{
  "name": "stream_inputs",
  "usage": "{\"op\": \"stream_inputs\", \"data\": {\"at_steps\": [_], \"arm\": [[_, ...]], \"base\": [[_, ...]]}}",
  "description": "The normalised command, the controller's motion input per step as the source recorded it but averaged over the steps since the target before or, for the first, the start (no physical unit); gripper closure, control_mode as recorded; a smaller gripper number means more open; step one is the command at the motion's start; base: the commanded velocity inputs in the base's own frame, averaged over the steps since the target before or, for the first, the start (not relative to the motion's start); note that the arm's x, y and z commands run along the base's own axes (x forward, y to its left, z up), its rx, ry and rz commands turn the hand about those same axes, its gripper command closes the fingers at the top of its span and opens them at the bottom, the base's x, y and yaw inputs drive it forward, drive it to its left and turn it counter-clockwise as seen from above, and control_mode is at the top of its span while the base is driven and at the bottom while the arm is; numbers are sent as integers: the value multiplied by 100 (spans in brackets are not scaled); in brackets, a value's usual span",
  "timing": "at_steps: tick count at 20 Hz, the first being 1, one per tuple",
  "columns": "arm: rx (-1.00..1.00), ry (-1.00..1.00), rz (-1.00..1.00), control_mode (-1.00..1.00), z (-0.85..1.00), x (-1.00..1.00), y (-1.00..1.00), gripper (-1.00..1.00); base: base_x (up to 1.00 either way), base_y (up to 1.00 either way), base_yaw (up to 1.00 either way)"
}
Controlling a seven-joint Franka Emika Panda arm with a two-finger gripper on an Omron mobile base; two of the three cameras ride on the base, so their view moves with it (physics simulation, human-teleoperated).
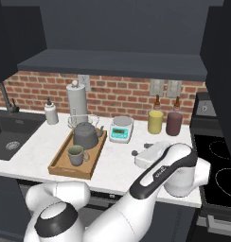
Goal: Pick the kettle from the counter and place it on the tray. Then pick the mug from the cabinet and place it on the tray. Then close the cabinet doors.
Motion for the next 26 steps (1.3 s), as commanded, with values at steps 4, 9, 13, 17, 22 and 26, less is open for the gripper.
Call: {"op": "stream_inputs", "data": {"at_steps": [4, 9, 13, 17, 22, 26], "arm": [[0, -9, -6, -100, 19, 0, -44, -100], [0, -5, -7, -100, 13, 0, -35, -100], [0, -12, -5, -100, 4, 0, -29, -100], [4, -24, 0, -100, 0, 0, -36, -100], [7, -32, 3, -100, 1, -9, -47, -100], [8, -26, 3, -100, 18, -7, -60, -100]], "base": [[0, 0, 0], [0, 0, 0], [0, 0, 0], [0, 0, 0], [0, 0, 0], [0, 0, 0]]}}
